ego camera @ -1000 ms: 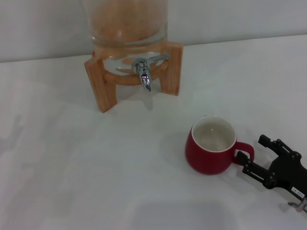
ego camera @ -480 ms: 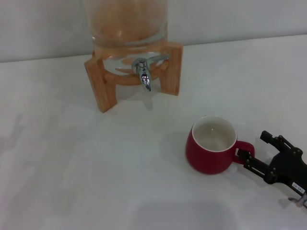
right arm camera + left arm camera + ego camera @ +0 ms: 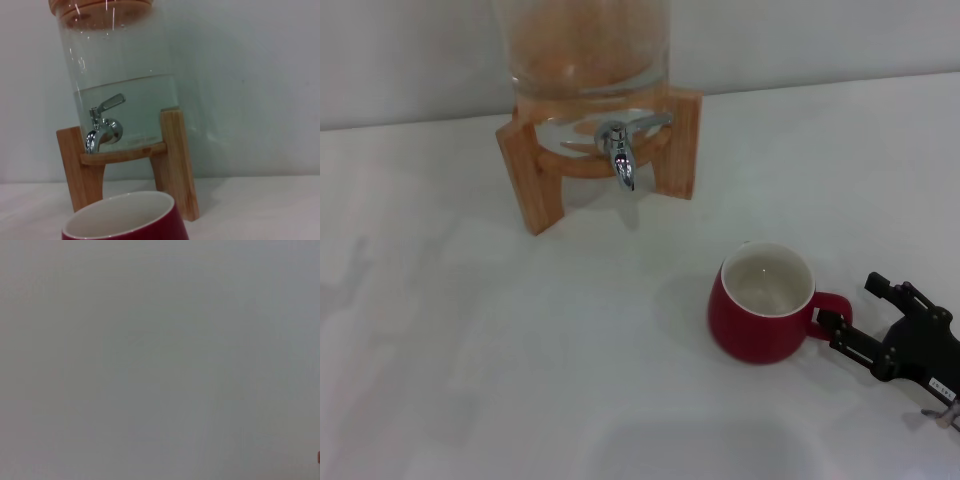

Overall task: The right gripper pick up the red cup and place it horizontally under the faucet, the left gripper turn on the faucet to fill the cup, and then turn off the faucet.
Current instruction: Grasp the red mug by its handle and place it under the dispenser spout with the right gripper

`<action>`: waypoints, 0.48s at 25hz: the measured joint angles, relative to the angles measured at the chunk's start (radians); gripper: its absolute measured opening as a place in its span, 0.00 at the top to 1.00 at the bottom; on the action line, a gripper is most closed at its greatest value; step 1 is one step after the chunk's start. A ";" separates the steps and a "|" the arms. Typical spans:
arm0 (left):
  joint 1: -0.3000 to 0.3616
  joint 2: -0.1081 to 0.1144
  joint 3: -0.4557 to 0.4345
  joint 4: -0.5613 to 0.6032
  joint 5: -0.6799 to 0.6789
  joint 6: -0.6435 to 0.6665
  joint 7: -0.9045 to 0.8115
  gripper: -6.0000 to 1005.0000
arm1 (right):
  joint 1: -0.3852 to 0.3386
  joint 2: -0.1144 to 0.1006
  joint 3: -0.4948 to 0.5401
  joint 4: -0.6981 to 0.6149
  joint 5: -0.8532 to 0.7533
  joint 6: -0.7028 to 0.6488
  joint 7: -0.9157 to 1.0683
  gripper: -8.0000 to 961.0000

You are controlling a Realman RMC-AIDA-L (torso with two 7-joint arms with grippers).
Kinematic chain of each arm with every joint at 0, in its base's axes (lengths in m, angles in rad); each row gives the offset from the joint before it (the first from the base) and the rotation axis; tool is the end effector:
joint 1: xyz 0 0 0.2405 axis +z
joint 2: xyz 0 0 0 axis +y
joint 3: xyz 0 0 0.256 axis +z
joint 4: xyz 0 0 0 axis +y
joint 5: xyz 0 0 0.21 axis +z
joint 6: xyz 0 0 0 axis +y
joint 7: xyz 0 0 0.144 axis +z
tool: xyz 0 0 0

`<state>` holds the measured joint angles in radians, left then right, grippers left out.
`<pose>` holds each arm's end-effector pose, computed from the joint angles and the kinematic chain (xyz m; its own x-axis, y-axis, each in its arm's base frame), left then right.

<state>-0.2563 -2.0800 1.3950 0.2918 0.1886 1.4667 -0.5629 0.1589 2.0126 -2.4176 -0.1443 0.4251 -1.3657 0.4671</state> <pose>-0.3170 0.2909 0.0378 0.4568 -0.2761 0.8456 0.7897 -0.3117 -0.5284 0.3648 0.2109 -0.0369 0.6301 -0.1695 -0.7578 -0.7339 -0.4487 -0.5099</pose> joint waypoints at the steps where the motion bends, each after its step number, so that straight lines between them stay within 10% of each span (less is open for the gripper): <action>1: 0.000 0.000 0.000 0.000 0.000 0.000 0.000 0.13 | 0.000 0.000 0.000 0.001 0.001 0.001 0.001 0.13; 12: -0.001 0.000 0.001 0.000 0.000 0.000 0.000 0.13 | -0.001 0.000 0.000 0.008 0.025 0.002 0.002 0.13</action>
<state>-0.2577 -2.0800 1.3959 0.2914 0.1886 1.4664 -0.5629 0.1580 2.0126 -2.4175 -0.1363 0.4506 -1.3636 0.4687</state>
